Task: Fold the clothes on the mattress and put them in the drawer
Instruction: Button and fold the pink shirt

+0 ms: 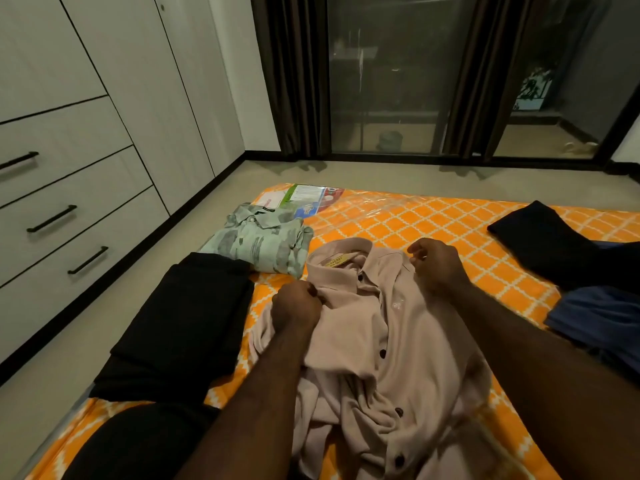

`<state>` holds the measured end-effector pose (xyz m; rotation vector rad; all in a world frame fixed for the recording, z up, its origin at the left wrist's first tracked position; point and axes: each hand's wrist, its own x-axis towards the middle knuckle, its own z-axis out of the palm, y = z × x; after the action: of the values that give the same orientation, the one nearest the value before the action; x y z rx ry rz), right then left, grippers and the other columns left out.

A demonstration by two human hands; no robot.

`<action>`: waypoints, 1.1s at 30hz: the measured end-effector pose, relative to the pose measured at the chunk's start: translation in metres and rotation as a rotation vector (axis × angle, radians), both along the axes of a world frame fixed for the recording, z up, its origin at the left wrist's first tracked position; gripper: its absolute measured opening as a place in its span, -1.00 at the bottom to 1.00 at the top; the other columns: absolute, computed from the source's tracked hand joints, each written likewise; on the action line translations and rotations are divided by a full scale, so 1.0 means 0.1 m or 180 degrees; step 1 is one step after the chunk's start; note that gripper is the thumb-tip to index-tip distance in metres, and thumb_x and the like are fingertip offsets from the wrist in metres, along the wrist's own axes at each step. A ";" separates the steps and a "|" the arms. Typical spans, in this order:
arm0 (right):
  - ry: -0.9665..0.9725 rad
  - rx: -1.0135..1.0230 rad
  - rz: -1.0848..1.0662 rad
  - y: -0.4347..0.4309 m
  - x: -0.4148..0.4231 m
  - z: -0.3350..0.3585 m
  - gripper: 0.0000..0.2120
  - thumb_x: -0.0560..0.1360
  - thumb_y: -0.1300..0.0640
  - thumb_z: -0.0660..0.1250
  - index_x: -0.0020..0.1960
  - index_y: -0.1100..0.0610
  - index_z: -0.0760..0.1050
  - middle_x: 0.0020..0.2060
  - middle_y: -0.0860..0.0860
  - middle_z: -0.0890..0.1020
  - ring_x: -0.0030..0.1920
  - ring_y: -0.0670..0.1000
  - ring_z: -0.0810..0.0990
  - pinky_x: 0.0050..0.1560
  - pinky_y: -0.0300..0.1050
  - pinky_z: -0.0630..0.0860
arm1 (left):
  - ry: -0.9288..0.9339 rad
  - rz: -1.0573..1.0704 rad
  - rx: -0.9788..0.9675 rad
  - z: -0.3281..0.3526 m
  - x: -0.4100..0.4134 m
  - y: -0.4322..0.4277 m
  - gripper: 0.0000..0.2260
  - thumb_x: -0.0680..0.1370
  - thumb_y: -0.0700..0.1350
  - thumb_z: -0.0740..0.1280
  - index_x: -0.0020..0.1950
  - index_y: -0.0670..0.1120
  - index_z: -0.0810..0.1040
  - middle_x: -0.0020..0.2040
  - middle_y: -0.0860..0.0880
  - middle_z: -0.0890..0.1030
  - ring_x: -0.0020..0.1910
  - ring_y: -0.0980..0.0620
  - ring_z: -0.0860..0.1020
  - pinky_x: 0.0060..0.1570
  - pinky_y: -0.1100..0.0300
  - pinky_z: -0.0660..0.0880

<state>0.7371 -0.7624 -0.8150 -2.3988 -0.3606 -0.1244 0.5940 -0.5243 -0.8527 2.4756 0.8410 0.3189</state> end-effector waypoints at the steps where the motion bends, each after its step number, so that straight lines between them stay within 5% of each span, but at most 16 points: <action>1: 0.0061 -0.0016 -0.0018 0.03 0.06 -0.07 -0.83 0.54 0.28 0.41 0.11 0.16 0.67 0.00 0.15 0.72 0.00 0.13 0.67 -0.03 -0.12 0.52 | -0.0003 0.0013 0.0027 -0.04 0.03 0.01 -0.73 0.55 0.05 0.26 0.05 -0.03 0.71 0.02 -0.12 0.67 0.01 -0.22 0.60 -0.08 0.00 0.53; 9: 0.0298 -0.0839 -0.0260 0.16 0.22 -0.43 -0.87 0.47 0.20 0.38 -0.06 0.26 0.61 -0.06 0.27 0.67 0.02 0.33 0.63 -0.05 0.09 0.60 | -0.0236 0.0049 0.0035 -0.13 0.17 0.01 -0.83 0.51 -0.03 0.34 0.00 0.01 0.70 -0.04 -0.11 0.68 -0.01 -0.24 0.59 -0.06 -0.01 0.55; 17: 0.0195 -0.0975 -0.0533 0.12 0.12 -0.41 -0.91 0.46 0.17 0.41 -0.07 0.13 0.67 -0.12 0.17 0.69 -0.04 0.30 0.65 -0.13 0.10 0.64 | -0.0218 0.0110 -0.0036 -0.18 0.19 0.02 -0.93 0.48 -0.02 0.42 -0.09 0.04 0.68 -0.06 -0.04 0.69 -0.01 -0.19 0.59 -0.08 0.01 0.55; 22: 0.0390 -0.0749 -0.0799 0.06 0.11 -0.27 -0.90 0.51 0.13 0.44 -0.01 0.08 0.72 -0.01 0.17 0.70 -0.02 0.31 0.66 -0.09 0.08 0.61 | -0.0822 0.0085 -0.0288 -0.15 0.20 0.00 -0.91 0.50 -0.16 0.38 -0.21 -0.07 0.54 -0.22 -0.06 0.62 -0.16 -0.16 0.54 -0.23 -0.03 0.47; 28: -0.0087 -0.0951 -0.0503 -0.27 0.23 0.33 -0.74 0.55 0.19 0.36 0.22 0.09 0.64 0.18 0.19 0.65 0.18 0.29 0.61 0.09 0.07 0.56 | -0.1614 -0.0198 0.0060 0.64 0.40 -0.03 -0.95 0.61 -0.16 0.24 -0.04 -0.04 0.41 -0.12 -0.08 0.55 -0.13 -0.15 0.50 -0.18 -0.07 0.48; 33: -0.0318 -0.0749 -0.0146 -0.39 0.03 1.36 -0.84 0.41 0.29 0.45 -0.03 0.16 0.72 -0.07 0.14 0.73 -0.02 0.20 0.67 -0.03 0.00 0.61 | -0.1813 -0.0749 0.0801 1.61 0.40 -0.03 -0.85 0.63 0.04 0.13 0.16 0.09 0.39 0.03 -0.03 0.48 -0.09 -0.16 0.52 -0.14 -0.08 0.54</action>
<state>0.7397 -0.8016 -0.6788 -2.6409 -0.3847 -0.2351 0.6339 -0.5276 -0.6913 2.4658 0.2824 1.0324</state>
